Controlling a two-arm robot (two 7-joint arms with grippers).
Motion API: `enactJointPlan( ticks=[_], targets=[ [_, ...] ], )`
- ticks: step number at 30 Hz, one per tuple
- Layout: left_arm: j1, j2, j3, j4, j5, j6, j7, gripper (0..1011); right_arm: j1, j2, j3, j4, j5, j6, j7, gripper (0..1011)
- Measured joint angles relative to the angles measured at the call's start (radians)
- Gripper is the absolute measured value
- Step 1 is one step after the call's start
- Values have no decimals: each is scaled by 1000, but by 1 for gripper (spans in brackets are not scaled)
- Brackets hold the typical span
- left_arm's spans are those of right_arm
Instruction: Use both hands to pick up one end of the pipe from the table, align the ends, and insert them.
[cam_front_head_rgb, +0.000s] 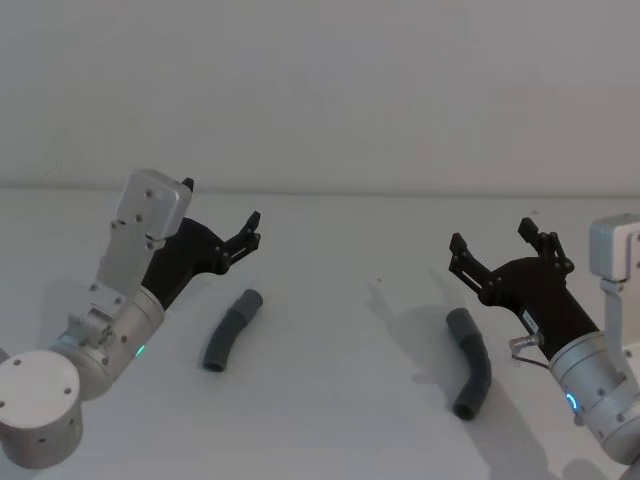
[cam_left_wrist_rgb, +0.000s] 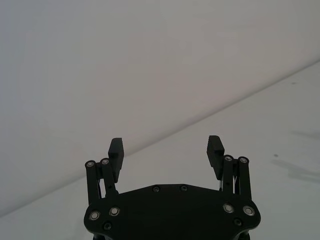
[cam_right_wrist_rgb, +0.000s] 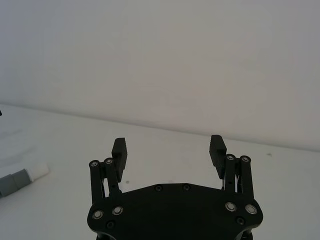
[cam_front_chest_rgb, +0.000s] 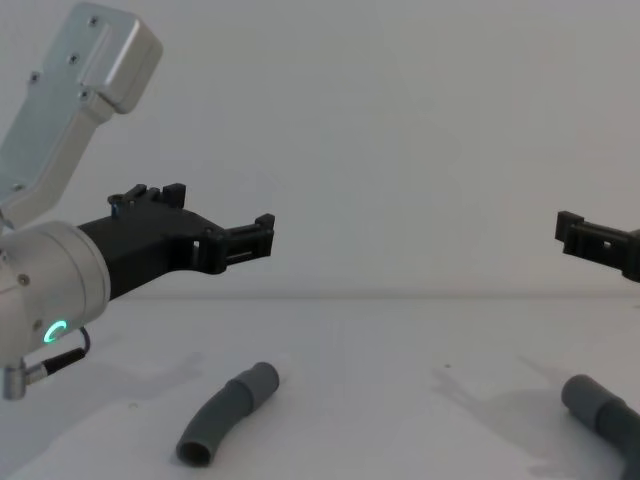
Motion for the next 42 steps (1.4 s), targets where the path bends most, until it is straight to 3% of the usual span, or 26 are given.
enactJointPlan(
  ticks=[8,23,32,42],
  targets=[
    [12,10,-6,-29,-16,41,-19,1001,0,0,0,0,0,0,0,1000],
    [109,40,-30,-161,-67,186,-33,1001,0,0,0,0,0,0,0,1000],
    [156,48,-44,-237,-85,312,-10,1001,0,0,0,0,0,0,0,1000],
    [163,48,-58,-285,-107,440,-4,1001,0,0,0,0,0,0,0,1000]
  ],
)
